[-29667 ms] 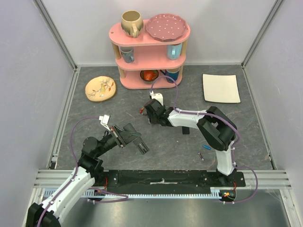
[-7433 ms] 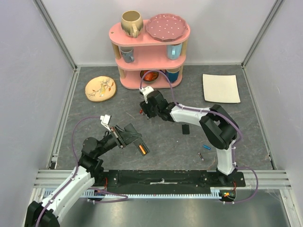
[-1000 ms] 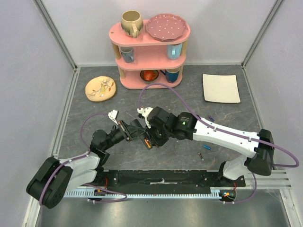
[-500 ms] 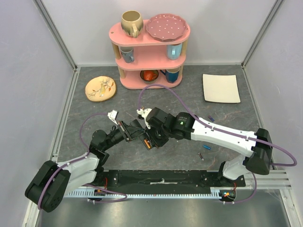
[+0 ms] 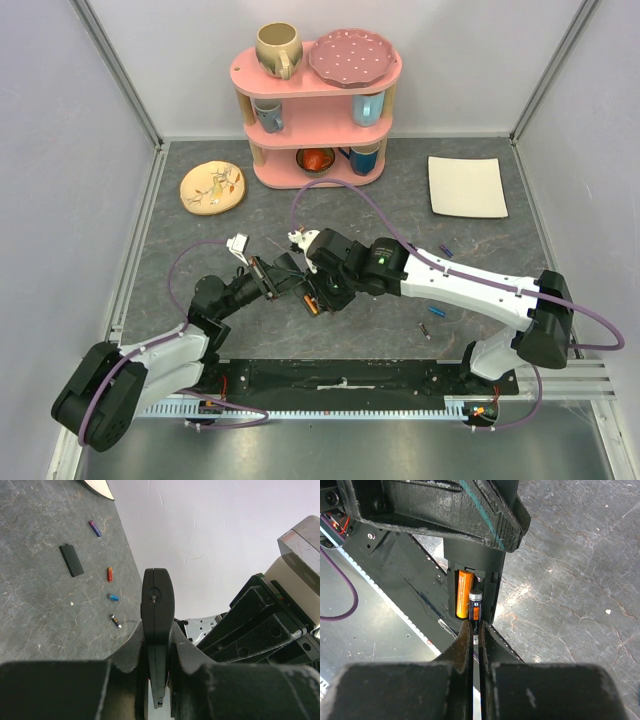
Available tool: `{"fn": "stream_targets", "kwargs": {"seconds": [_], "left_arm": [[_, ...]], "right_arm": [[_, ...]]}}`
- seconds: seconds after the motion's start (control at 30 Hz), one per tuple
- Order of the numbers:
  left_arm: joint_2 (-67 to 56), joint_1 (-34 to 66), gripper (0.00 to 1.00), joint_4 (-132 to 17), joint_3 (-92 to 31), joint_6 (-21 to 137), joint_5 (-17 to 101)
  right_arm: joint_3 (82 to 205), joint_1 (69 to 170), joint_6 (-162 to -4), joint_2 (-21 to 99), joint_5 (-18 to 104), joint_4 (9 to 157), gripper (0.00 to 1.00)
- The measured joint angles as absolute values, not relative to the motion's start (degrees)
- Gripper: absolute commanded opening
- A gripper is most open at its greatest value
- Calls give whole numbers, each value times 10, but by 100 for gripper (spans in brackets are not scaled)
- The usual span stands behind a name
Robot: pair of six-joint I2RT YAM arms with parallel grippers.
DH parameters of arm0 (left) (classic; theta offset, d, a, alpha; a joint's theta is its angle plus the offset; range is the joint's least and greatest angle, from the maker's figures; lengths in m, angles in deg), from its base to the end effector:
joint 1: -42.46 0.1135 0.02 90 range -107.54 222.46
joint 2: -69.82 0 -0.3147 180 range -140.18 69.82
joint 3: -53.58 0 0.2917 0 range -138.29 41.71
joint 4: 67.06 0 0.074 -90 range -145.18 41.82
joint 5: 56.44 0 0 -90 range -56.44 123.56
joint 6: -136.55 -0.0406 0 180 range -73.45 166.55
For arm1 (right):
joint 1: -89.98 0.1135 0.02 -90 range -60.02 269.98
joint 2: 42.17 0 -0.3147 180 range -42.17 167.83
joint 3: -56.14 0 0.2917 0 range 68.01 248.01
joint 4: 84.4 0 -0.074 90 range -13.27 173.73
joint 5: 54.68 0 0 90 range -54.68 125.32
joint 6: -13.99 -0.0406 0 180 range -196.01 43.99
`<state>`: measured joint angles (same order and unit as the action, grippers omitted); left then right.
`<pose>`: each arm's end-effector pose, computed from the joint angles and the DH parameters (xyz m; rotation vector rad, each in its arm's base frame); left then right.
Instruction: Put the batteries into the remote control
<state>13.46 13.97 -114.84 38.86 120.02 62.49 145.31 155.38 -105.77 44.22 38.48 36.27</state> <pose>0.1423 -0.0996 0.1934 -0.1989 1.7548 -1.7439 0.1456 0.3234 0.3462 -0.8517 2.5762 0.6524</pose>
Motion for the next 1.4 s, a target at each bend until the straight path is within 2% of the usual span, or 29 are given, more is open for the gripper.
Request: {"fn": "stream_targets", "kwargs": {"seconds": [1.4], "left_arm": [[136,105,2,-1151,393,1187,579]], "right_arm": [[1478,1530,-1060,471,400,345,0]]}}
